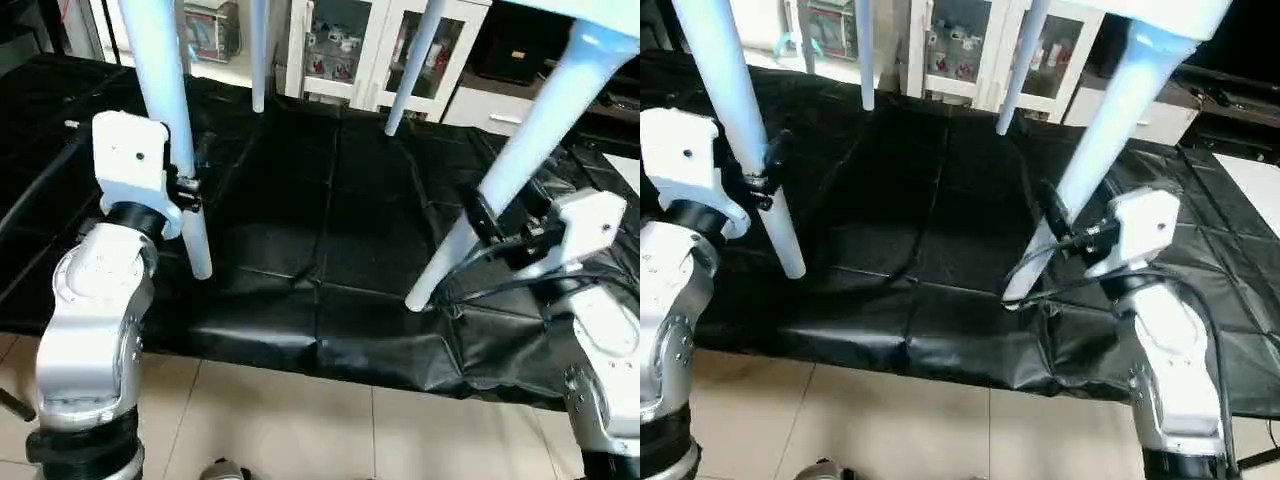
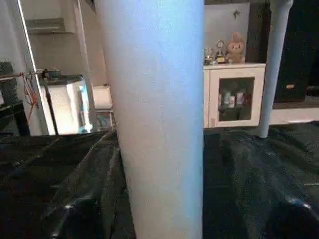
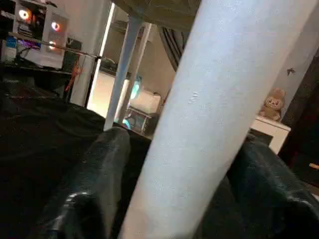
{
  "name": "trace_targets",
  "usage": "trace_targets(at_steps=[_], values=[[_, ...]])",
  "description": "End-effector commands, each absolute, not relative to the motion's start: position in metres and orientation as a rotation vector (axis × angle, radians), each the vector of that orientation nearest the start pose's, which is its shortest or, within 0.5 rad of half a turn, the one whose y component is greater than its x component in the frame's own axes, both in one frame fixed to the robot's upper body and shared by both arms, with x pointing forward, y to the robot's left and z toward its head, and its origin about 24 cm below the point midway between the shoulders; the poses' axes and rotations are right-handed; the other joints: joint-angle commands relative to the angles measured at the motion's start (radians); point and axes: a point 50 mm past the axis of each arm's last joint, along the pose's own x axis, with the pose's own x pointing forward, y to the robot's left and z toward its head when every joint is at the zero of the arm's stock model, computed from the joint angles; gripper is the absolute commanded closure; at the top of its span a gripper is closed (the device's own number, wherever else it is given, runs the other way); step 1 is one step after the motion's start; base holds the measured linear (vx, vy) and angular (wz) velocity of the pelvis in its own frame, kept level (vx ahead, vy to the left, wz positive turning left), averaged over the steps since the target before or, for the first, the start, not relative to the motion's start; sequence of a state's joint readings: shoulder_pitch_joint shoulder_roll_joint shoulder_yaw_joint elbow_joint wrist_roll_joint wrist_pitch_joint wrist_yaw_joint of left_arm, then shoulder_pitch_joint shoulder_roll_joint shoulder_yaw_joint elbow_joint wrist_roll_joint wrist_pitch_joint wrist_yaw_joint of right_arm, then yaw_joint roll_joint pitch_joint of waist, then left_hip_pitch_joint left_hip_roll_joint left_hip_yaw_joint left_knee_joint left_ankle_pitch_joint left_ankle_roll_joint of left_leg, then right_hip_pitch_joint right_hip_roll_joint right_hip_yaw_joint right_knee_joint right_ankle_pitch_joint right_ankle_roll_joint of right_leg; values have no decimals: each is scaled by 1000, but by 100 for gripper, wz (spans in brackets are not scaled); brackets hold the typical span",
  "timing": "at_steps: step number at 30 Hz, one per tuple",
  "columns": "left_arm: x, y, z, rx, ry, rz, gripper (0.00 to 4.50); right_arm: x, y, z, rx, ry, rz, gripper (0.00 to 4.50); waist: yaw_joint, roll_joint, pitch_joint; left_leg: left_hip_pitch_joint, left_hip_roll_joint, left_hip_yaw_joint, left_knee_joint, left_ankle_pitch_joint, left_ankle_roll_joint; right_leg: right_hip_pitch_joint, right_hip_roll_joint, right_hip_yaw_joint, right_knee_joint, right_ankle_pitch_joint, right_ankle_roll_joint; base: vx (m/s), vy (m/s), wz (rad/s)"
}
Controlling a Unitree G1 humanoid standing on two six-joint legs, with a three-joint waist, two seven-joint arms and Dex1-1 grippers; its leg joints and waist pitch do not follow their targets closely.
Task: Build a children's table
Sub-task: Flip table
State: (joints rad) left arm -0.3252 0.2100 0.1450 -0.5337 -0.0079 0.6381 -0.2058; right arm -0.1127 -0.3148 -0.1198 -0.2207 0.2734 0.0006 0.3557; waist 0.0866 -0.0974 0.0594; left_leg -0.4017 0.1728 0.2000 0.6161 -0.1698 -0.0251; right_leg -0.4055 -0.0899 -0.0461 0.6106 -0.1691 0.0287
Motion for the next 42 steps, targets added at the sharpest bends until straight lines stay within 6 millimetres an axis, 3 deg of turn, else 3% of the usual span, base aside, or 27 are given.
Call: trace_targets(at_steps=[1,2,3,4,8,9,11,13,22,23,30,33,42], values=[[264,162,198,183,-253,-193,90,255,-189,147,-110,-391,359,99,-3,21,-64,37,57,-38,-94,-363,-61,22,-44,34,-73,-232,-96,0,0,0],[264,162,198,183,-253,-193,68,255,-189,147,-110,-391,359,79,-4,20,-64,38,57,-38,-94,-364,-61,21,-43,34,-73,-234,-94,0,0,0],[260,163,195,186,-248,-196,68,250,-189,148,-105,-400,346,79,-3,27,-62,40,56,-40,-95,-380,-65,19,-41,33,-74,-250,-91,0,0,0],[258,163,193,188,-243,-200,64,248,-188,148,-102,-405,342,74,-4,22,-61,38,57,-40,-97,-395,-68,19,-42,34,-77,-264,-86,0,0,0],[248,167,186,206,-241,-204,33,233,-191,150,-105,-436,280,46,-3,28,-57,37,57,-43,-100,-429,-76,17,-41,34,-84,-298,-69,0,0,0],[247,166,186,211,-246,-210,26,231,-191,150,-99,-438,265,46,-5,27,-57,40,56,-43,-101,-453,-79,13,-39,33,-85,-327,-61,0,0,0],[247,164,185,181,-254,-224,21,230,-193,150,-100,-442,234,46,-7,37,-54,46,54,-47,-102,-511,-95,5,-39,33,-91,-384,-50,0,0,0],[246,164,184,189,-250,-228,21,230,-193,148,-94,-435,238,46,-10,36,-52,47,53,-50,-102,-547,-101,3,-39,31,-98,-423,-40,0,0,0],[246,164,183,211,-250,-222,21,236,-193,140,-72,-364,218,46,-14,35,-52,46,51,-53,-101,-566,-103,0,-41,31,-102,-464,-28,0,0,0],[246,164,183,210,-249,-219,4,236,-194,140,-71,-361,215,17,-14,35,-51,45,51,-54,-102,-565,-103,0,-41,31,-102,-464,-28,0,0,0],[251,156,178,156,-202,-243,0,245,-195,128,92,-279,169,5,-18,33,-51,47,50,-53,-99,-571,-102,-4,-41,31,-104,-479,-29,0,0,0],[250,150,176,115,-198,-286,0,243,-190,127,116,-276,204,5,-17,33,-51,49,50,-54,-98,-576,-103,-4,-42,29,-107,-482,-29,0,0,0],[245,163,163,136,-126,-238,0,231,-193,128,121,-301,189,5,-18,33,-52,44,50,-54,-101,-569,-102,-3,-42,31,-107,-489,-18,0,0,0]])
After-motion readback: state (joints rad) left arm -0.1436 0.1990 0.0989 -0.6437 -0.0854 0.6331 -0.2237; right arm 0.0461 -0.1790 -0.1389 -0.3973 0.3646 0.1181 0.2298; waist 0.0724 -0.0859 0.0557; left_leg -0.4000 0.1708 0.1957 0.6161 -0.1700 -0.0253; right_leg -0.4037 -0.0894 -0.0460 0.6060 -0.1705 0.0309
